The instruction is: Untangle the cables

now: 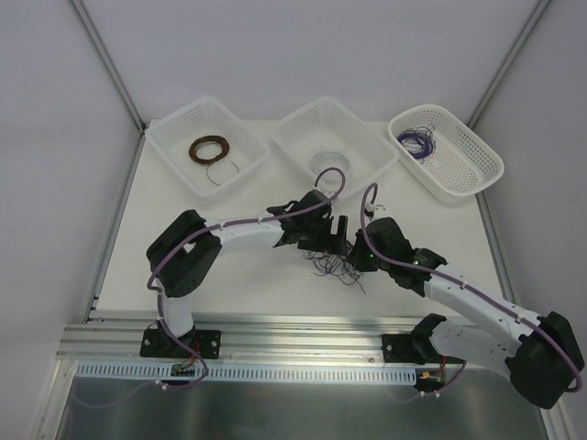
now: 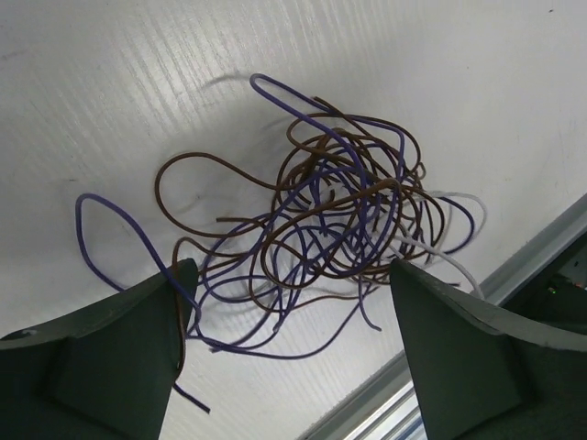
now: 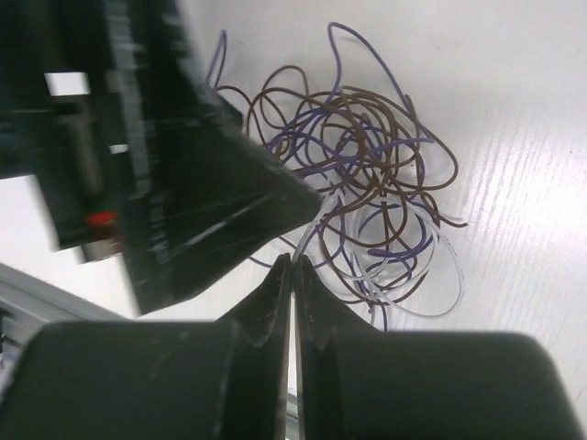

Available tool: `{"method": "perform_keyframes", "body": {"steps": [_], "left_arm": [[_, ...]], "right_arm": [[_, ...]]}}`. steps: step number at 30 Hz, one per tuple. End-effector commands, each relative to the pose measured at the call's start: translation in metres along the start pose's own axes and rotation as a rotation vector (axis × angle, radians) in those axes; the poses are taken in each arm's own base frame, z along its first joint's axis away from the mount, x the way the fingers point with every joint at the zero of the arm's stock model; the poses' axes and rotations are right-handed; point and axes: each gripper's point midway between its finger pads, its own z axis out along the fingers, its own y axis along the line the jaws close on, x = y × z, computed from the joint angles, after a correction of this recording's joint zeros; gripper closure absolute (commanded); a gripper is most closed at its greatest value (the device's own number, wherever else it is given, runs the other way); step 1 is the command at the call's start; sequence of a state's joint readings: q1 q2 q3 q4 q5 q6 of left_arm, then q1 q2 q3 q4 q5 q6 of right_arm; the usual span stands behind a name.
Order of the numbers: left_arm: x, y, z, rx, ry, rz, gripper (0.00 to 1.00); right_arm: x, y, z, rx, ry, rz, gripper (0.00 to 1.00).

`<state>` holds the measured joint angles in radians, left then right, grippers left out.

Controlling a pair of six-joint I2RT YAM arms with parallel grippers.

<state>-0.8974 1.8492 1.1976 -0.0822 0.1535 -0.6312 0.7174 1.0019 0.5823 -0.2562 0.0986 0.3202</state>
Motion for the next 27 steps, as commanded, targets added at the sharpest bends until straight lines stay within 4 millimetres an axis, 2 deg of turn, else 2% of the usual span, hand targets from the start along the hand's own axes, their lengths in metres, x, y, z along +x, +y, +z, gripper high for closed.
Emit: {"method": "perform_keyframes", "body": {"steps": [1, 3, 4, 7, 8, 10, 11, 13, 15, 16, 20, 21, 23, 24, 26, 27], "left_arm": [[-0.006, -0.013, 0.011, 0.018, -0.011, -0.025, 0.15], [-0.004, -0.010, 0.017, 0.001, -0.011, -0.038, 0.23], [-0.001, -0.006, 0.020, -0.014, -0.004, -0.041, 0.32], [0.000, 0.003, 0.025, -0.052, -0.016, -0.054, 0.47], [0.001, 0.007, 0.026, -0.068, -0.019, -0.055, 0.61], [-0.001, 0.020, 0.027, -0.122, -0.047, -0.054, 0.75], [0.000, 0.023, 0.027, -0.134, -0.050, -0.045, 0.89], [0.000, 0.033, 0.024, -0.175, -0.066, -0.038, 1.00], [0.003, 0.049, 0.020, -0.236, -0.062, -0.035, 1.00], [0.004, 0.054, 0.017, -0.258, -0.059, -0.037, 1.00], [0.006, 0.086, -0.002, -0.352, -0.045, -0.062, 1.00], [0.012, 0.103, -0.009, -0.389, -0.027, -0.079, 1.00], [0.008, 0.115, -0.027, -0.417, -0.048, -0.089, 1.00], [0.009, 0.133, -0.035, -0.462, -0.052, -0.108, 1.00], [0.006, 0.145, -0.054, -0.493, -0.065, -0.112, 1.00], [0.007, 0.161, -0.063, -0.532, -0.071, -0.130, 1.00]], "right_arm": [[-0.023, 0.019, -0.015, -0.071, -0.047, -0.010, 0.99], [-0.026, 0.023, -0.020, -0.089, -0.059, -0.006, 0.99], [-0.029, 0.026, -0.023, -0.097, -0.063, -0.006, 0.99], [-0.032, 0.027, -0.033, -0.106, -0.068, -0.016, 0.99], [-0.036, 0.029, -0.037, -0.112, -0.077, -0.018, 0.99], [-0.039, 0.029, -0.047, -0.112, -0.083, -0.028, 0.99], [-0.041, 0.030, -0.052, -0.116, -0.086, -0.032, 0.99], [-0.050, 0.033, -0.069, -0.128, -0.111, -0.041, 0.99], [-0.066, 0.039, -0.089, -0.142, -0.157, -0.063, 0.99], [-0.067, 0.035, -0.099, -0.128, -0.158, -0.075, 0.99], [-0.090, 0.025, -0.139, -0.068, -0.236, -0.119, 0.99], [-0.090, 0.020, -0.148, -0.049, -0.235, -0.140, 0.99], [-0.105, 0.016, -0.172, -0.029, -0.306, -0.142, 0.99], [-0.104, 0.010, -0.178, -0.006, -0.304, -0.156, 0.99], [-0.115, 0.007, -0.198, 0.008, -0.355, -0.155, 0.99], [-0.114, 0.003, -0.204, 0.020, -0.357, -0.163, 0.99]]}}
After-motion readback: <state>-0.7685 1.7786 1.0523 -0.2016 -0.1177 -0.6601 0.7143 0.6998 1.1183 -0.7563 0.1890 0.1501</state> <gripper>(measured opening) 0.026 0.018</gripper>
